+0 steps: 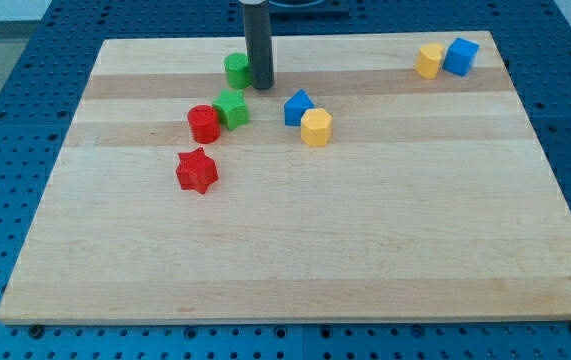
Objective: Push the green circle to the right side of the green star
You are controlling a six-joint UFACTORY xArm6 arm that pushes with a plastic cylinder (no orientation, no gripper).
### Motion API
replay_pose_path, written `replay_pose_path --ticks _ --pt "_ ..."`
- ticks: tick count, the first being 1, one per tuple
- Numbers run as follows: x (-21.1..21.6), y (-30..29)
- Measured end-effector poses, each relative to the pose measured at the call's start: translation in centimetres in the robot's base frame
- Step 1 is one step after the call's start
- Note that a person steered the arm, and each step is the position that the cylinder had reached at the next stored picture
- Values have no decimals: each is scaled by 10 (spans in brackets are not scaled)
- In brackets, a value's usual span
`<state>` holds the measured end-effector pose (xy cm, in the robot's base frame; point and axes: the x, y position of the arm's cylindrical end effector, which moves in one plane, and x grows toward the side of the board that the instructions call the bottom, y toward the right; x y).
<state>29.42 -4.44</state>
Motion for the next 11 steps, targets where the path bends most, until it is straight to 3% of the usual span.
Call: replay_pose_path --ticks 2,6,11 --pt "-37 12" --pt "-42 -101" --pt "12 -30"
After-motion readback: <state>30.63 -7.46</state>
